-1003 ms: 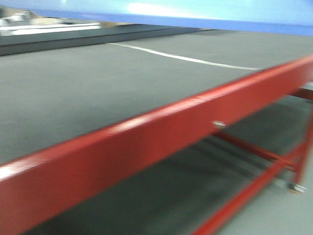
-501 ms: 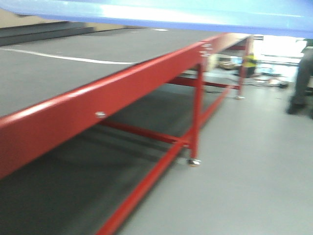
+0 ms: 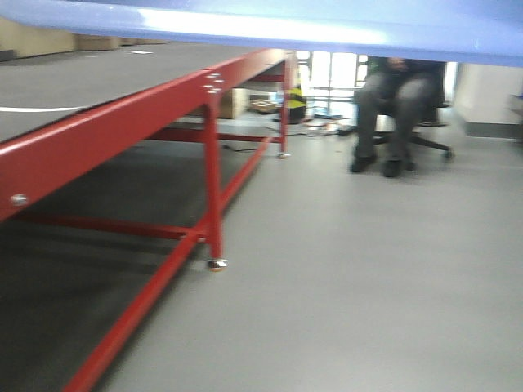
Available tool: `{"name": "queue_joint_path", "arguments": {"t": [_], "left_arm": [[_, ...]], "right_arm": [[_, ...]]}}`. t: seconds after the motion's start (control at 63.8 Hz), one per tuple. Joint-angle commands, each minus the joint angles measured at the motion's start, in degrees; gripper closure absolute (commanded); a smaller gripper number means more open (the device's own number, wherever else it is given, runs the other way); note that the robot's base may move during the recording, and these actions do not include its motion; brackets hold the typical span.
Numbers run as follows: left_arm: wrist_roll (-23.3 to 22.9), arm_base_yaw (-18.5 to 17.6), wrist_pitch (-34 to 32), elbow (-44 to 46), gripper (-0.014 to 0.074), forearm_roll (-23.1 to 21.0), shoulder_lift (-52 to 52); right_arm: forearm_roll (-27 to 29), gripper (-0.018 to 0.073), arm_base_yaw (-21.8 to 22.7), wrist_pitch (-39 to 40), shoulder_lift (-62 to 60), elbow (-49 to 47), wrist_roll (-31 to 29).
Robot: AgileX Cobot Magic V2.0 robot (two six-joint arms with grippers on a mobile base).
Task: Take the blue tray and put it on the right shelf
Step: 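Carry the tray in both grippers while driving toward the shelving rack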
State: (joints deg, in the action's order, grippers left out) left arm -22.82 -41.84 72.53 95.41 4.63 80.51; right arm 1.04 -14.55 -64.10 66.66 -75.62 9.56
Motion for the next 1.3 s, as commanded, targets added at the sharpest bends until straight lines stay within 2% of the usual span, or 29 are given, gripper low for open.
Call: {"name": "queue_joint_path", "arguments": {"t": [0.0,1.066,1.285], "left_arm": [[1.86,-0.91,4.09,1.32,0.0645,-1.30,-1.71],[1.86,-0.91,4.09,1.32,0.0645,-1.54,-1.71],[1.86,-0.91,4.09,1.32,0.0645,-3.56,-1.71]], "right_arm": [[0.86,0.0502,-0.26,4.06,-0.94,-1.65,-2.11],[0.86,0.0502,-0.26,4.06,-0.94,-1.65,-2.11],[0.86,0.0502,-0.26,4.06,-0.94,-1.65,-2.11]]}}
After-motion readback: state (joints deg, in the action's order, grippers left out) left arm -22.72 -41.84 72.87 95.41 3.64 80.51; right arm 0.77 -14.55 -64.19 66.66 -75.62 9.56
